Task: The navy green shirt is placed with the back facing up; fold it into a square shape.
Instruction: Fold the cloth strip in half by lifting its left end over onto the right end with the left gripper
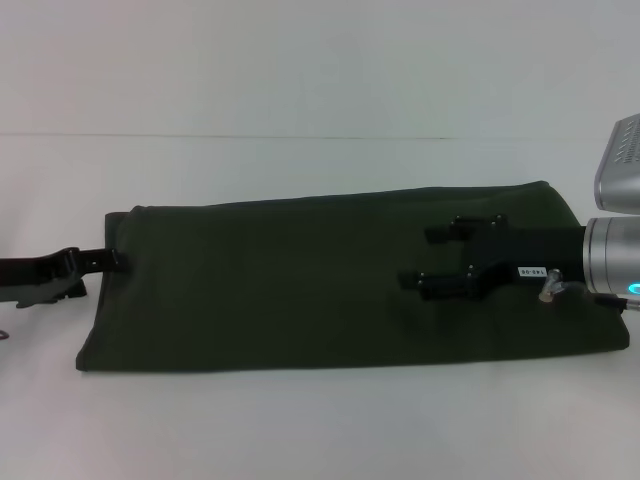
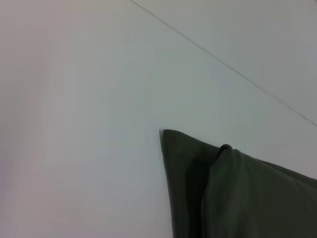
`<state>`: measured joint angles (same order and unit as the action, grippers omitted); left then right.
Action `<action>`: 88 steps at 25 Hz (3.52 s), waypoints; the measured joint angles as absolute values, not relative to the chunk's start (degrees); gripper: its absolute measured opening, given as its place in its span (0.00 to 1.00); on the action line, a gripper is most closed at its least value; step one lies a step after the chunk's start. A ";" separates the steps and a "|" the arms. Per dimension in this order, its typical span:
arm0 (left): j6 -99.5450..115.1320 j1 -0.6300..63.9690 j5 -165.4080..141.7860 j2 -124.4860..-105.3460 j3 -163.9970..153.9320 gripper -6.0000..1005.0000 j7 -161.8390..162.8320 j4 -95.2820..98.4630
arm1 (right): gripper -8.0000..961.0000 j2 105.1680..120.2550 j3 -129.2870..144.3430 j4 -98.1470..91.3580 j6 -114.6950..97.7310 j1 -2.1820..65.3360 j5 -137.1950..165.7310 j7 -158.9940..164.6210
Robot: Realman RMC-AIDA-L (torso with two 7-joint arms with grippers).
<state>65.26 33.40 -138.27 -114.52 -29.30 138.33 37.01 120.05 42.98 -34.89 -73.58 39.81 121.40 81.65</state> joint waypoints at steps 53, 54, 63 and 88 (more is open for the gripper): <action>64.30 32.99 -137.75 -115.51 -29.51 0.86 138.01 36.90 | 0.90 120.04 43.50 -34.63 -72.29 39.81 121.37 81.65; 64.38 33.01 -137.74 -115.52 -29.59 0.86 138.03 36.97 | 0.90 120.04 43.50 -34.63 -72.29 39.81 121.37 81.65; 64.17 33.05 -137.68 -115.50 -29.63 0.86 138.05 36.83 | 0.90 120.04 43.50 -34.43 -72.32 39.81 121.37 81.72; 63.30 33.16 -137.70 -115.91 -30.07 0.86 137.98 36.69 | 0.90 120.04 43.59 -34.26 -72.33 39.81 121.47 81.74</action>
<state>63.30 33.16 -137.70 -115.91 -30.07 137.98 36.69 120.04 43.60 -34.26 -72.33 39.81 121.47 81.74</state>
